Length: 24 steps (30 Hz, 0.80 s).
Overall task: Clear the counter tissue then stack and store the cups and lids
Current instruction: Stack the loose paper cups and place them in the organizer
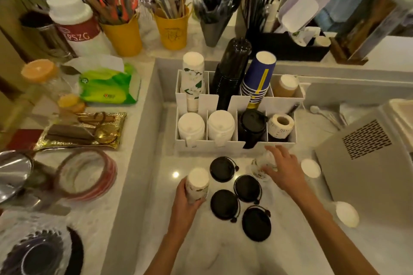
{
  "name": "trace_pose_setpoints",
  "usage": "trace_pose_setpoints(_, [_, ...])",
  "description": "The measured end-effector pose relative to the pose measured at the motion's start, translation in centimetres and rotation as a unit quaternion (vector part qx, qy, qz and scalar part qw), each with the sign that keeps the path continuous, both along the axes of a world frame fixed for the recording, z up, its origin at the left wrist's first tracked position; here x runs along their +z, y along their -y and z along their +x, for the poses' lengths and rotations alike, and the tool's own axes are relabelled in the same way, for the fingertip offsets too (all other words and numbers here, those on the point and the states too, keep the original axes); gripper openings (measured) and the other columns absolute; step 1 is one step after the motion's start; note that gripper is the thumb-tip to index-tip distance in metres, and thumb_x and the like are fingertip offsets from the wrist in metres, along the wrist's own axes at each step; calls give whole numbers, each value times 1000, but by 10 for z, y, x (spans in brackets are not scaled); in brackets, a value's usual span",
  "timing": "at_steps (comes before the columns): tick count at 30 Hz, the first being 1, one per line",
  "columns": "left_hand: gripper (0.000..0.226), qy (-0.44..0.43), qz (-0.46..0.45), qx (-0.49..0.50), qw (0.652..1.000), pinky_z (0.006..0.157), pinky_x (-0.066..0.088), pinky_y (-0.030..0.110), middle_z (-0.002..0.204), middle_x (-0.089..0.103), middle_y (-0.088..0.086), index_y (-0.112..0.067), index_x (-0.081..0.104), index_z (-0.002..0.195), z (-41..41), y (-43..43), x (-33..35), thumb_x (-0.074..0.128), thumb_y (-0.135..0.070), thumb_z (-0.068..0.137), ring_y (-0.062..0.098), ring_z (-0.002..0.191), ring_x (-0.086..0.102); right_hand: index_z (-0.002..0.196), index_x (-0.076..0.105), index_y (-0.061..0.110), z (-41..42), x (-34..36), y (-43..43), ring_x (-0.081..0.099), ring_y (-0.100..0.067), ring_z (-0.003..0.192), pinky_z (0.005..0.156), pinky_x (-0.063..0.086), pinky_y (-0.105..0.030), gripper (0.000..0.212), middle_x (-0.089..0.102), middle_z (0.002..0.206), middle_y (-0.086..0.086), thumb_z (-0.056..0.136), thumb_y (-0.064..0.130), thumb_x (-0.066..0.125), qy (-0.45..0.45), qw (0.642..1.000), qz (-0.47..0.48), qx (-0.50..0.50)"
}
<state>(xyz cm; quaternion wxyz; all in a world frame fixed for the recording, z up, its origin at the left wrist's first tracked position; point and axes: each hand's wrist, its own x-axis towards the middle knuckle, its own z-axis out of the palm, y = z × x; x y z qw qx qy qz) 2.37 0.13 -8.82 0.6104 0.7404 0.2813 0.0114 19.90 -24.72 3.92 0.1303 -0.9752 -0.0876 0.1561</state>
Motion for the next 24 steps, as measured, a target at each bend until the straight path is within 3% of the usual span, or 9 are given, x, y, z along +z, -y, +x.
trace_pose_setpoints(6, [92, 11, -6, -22, 1000, 104, 37, 18, 136, 42, -39, -66, 28, 132, -8, 0, -13, 87, -32, 70, -9, 129, 43, 138, 44, 32, 1, 1, 7, 39, -33, 127, 105, 35, -47, 55, 45, 145, -6, 88, 32, 66, 2, 999, 43, 6])
trace_pose_setpoints(13, [96, 18, 28, -47, 998, 93, 31, -6, 128, 36, -55, -74, 24, 127, -7, -4, -11, 86, -28, 70, -27, 124, 33, 137, 44, 38, -9, 48, 15, 38, -26, 123, 98, 34, -45, 60, 50, 140, -3, 83, 35, 71, 144, 984, 108, 8])
trace_pose_setpoints(16, [94, 21, 35, -39, 998, 91, 33, -5, 129, 36, -54, -75, 23, 126, -8, -4, -7, 86, -32, 70, -28, 124, 33, 136, 39, 47, -20, 83, -11, 35, -19, 124, 94, 41, -44, 65, 46, 137, 9, 81, 37, 72, 94, 971, 220, 26])
trace_pose_setpoints(18, [93, 21, 41, -31, 998, 90, 33, -3, 128, 36, -54, -76, 23, 124, -8, -4, -5, 85, -34, 69, -29, 123, 32, 135, 38, 50, -31, 100, -44, 36, -14, 120, 90, 46, -38, 65, 43, 130, 22, 80, 41, 71, 43, 957, 267, 102])
trace_pose_setpoints(21, [86, 16, 38, -32, 999, 104, 44, 19, 136, 45, -36, -64, 30, 131, -7, -4, -5, 85, -39, 69, -12, 128, 44, 135, 38, 48, -48, 102, -92, 34, -8, 119, 97, 42, -35, 65, 44, 134, 24, 80, 42, 72, -8, 936, 259, 239])
trace_pose_setpoints(24, [86, 24, 31, -36, 999, 108, 47, 42, 142, 52, -11, -35, 38, 141, -6, -7, -2, 86, -34, 69, 8, 130, 52, 135, 40, 46, -58, 85, -124, 29, -8, 125, 104, 33, -33, 64, 44, 140, 21, 80, 37, 73, -46, 922, 217, 318])
